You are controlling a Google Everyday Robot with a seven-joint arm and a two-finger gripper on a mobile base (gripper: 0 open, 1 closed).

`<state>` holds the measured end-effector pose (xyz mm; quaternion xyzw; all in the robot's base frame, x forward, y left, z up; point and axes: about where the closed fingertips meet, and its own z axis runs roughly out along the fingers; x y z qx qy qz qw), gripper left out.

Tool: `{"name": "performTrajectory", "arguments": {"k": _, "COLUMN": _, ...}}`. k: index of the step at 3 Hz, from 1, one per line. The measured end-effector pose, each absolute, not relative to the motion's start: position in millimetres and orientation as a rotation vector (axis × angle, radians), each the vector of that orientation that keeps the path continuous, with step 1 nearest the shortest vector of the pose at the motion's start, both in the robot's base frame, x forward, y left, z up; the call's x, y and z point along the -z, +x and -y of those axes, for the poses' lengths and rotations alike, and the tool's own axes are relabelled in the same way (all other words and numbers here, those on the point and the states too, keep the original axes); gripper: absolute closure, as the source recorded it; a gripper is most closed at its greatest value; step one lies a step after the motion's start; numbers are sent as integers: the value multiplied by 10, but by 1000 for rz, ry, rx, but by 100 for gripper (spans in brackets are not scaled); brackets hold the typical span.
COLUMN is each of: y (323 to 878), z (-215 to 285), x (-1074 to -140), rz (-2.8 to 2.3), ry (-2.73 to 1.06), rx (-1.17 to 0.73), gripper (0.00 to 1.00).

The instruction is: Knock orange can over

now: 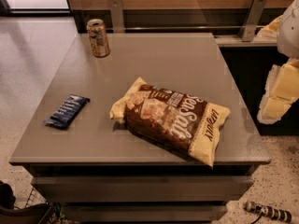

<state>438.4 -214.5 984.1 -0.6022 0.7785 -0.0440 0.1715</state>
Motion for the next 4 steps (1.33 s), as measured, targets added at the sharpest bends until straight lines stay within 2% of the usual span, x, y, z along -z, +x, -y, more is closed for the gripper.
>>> {"name": "performTrajectory", "arguments": {"k": 2, "y": 4570, "z": 2135, "x": -9874, "rz": -2158, "ry": -1644, "rx": 116, "gripper": 0}}
{"name": "performTrajectory", "arguments": {"k": 3, "y": 4958, "z": 2060, "x": -9807, "rz": -2049, "ry": -1503, "rx": 9, "gripper": 0}}
{"name": "performTrajectory", "arguments": {"k": 4, "y": 5589, "z": 1696, "x": -9874, "rz": -1814, "ry": -1309, "rx": -186, "gripper": 0}}
